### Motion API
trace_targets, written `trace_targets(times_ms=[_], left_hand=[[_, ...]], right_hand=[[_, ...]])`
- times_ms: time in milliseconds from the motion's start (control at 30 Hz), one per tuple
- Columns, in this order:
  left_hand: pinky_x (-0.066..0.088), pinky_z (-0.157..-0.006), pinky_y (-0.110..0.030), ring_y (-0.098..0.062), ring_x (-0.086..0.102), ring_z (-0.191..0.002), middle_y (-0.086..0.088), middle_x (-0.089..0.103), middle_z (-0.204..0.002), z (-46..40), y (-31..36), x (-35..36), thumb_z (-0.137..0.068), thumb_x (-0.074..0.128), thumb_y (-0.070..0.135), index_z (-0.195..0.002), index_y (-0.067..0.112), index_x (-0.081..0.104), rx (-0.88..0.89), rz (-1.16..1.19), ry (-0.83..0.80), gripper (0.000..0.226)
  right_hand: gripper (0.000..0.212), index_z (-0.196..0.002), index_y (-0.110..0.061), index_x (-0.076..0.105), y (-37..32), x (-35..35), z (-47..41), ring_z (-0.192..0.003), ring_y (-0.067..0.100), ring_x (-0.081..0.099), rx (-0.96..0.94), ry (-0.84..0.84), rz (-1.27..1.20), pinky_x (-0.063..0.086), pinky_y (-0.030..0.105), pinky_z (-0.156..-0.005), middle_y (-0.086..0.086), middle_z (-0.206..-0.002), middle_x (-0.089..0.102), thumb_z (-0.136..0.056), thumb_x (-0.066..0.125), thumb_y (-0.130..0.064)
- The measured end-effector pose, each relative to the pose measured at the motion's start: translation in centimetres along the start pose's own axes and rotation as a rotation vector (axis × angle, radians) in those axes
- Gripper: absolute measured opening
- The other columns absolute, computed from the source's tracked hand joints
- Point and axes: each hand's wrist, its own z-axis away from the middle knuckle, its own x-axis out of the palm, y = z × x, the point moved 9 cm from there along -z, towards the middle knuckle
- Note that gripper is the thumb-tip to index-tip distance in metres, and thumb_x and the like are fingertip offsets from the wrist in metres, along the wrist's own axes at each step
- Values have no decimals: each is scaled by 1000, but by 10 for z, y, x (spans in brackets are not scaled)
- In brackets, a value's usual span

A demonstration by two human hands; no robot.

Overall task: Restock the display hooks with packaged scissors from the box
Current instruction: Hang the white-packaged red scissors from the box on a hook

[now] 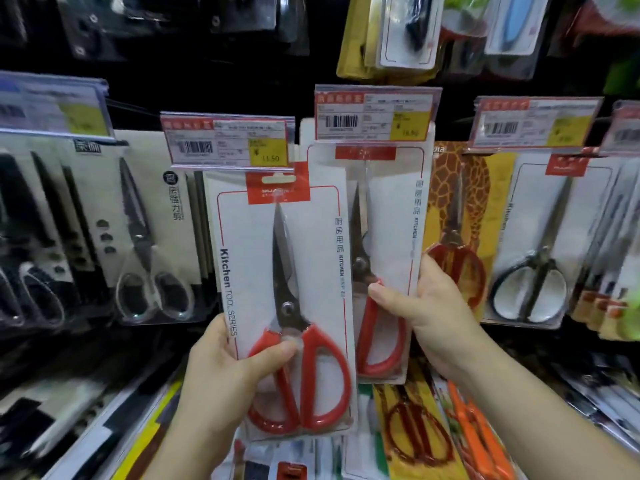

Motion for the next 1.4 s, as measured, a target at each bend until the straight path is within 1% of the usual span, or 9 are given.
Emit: trace_targets(times_ms=[67,333,467,700,800,1100,1200,1300,1400], left_hand=[[56,-68,-33,-27,72,-77,-12,75,-82,0,-1,0,-61,74,-13,-97,5,65,-5,15,0,41],[59,-66,-30,-28,73,-78,-12,76,-84,0,-11,8,-63,75,-12,-101,4,63,-45,35,-22,43],[57,-69,-34,-29,73,-79,-13,75,-84,-1,-12,11,-55,76,-7,-101,5,63,-52,69,-40,49],[57,-70,-35,-27,74,-79,-12,76,-86,-1,-9,18,-46,81,-1,-103,6,63,-41,62,-141,60],[57,-76,-40,-31,73,-83,-15,75,-89,-3,-16,15,-43,83,-1,-102,5,64,-55,58,-123,62],[57,-68,-36,-29,73,-75,-15,75,-82,-5,-24,0,-43,79,4,-96,7,66,-78,91,-29,54],[56,-65,-34,-29,73,-75,-13,75,-83,-5,-24,0,-43,86,-1,-96,8,66,-85,94,-36,57],[55,-68,-36,-30,73,-76,-14,75,-83,-5,-26,0,-45,81,0,-98,6,65,-96,113,-35,55],[56,-67,-35,-29,73,-76,-14,75,-82,-5,-27,-1,-42,82,-5,-97,7,65,-92,100,-27,59]], right_hand=[[55,-115,-14,53,0,2,-5,-104,18,66,27,-13,-23,54,27,-84,5,-113,69,-63,70,-12],[56,-116,-16,53,8,2,-6,-106,25,65,90,-23,-5,50,46,-95,8,-114,68,-62,71,-15],[50,-112,-16,53,3,-3,0,-104,26,66,79,2,-26,52,45,-91,10,-114,68,-70,77,-5],[48,-103,-22,54,-5,-8,3,-101,22,66,28,46,30,53,38,-85,7,-111,68,-61,76,-14],[37,-103,-22,55,2,-9,0,-96,20,68,83,56,11,54,33,-77,5,-107,69,-75,73,-4],[42,-119,-14,51,24,5,-27,-108,23,63,134,10,68,48,46,-99,7,-115,67,-81,70,-11],[31,-111,-17,57,32,-1,-30,-99,20,67,112,45,90,54,39,-88,3,-106,70,-82,67,-25],[14,-99,-20,62,41,-9,-22,-80,10,71,130,97,8,56,24,-67,-3,-87,74,-96,48,-21],[21,-88,-21,63,42,-21,-21,-77,17,69,105,224,28,57,35,-71,3,-81,72,-98,45,-25]])
